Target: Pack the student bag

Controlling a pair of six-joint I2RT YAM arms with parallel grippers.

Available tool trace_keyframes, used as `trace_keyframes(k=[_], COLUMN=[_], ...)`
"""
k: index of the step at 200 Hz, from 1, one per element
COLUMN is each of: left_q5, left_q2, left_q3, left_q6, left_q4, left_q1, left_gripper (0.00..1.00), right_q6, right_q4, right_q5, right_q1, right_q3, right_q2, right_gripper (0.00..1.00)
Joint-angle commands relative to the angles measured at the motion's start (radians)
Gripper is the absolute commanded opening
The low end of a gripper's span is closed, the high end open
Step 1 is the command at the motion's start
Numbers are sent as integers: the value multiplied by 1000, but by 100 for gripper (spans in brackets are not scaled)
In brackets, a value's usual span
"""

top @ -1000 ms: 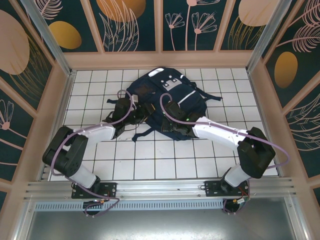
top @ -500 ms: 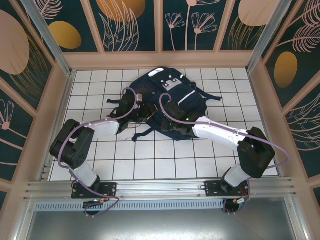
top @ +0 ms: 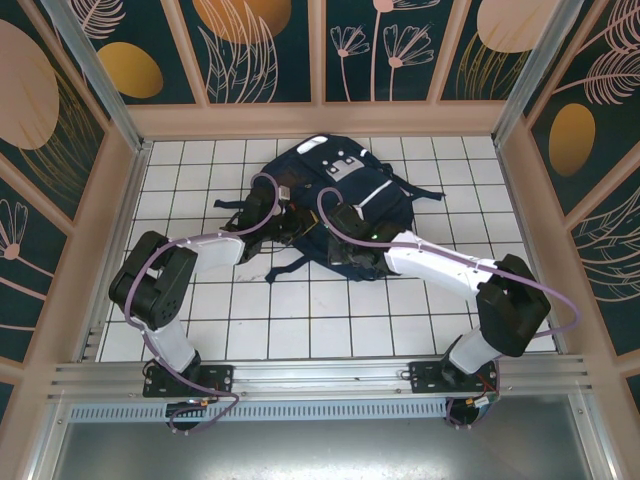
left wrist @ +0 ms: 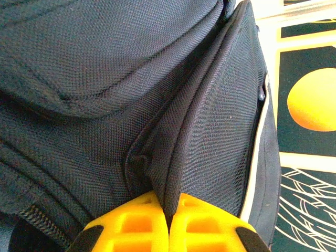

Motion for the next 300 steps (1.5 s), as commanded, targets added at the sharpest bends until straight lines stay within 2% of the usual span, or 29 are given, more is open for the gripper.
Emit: trace_keyframes(k=[1, 48, 74, 134, 166, 193, 199, 212, 216, 234, 279, 290, 300], left_q5=[-42, -76, -89, -121, -168, -217, -226, -255, -267, -327, -482, -474, -413], left_q2=[-37, -163, -219, -243, -221, -191, -190, -202, -209, -269, -462, -519, -561], left_q3=[-28, -124, -150, -128, -39, 27, 32, 35, 33, -5, -88, -114, -147], left_q6=[63, 109, 150, 226, 281, 288, 284, 276, 274, 259, 224, 205, 175], left_q4=[-21, -77, -125, -213, -271, -306, -309, -327, -339, -385, -610, -629, -605], left_q1=[22, 90, 119, 163, 172, 190, 195, 201, 202, 203, 228, 230, 229], left_gripper=[0, 0, 0, 0, 0, 0, 6, 34, 40, 54, 63, 65, 64], right_q6=[-61, -172, -222, -322, -330, -280, -267, -238, -228, -202, -168, -156, -130], right_q4=[-130, -137, -109, 19, 83, 162, 192, 252, 271, 347, 478, 454, 393], right_q5=[179, 294, 296, 159, 26, -148, -182, -233, -247, -264, -249, -226, -190], right_q1=[-56, -151, -174, -185, -77, -4, 9, 35, 39, 55, 59, 56, 52], right_q3=[18, 10, 20, 45, -9, -58, -67, -80, -82, -81, -24, 10, 43], right_q2=[-56, -73, -81, -66, -86, -146, -156, -163, -163, -136, 1, 27, 44], right_gripper=[0, 0, 0, 0, 0, 0, 0, 0, 0, 0, 0, 0, 0])
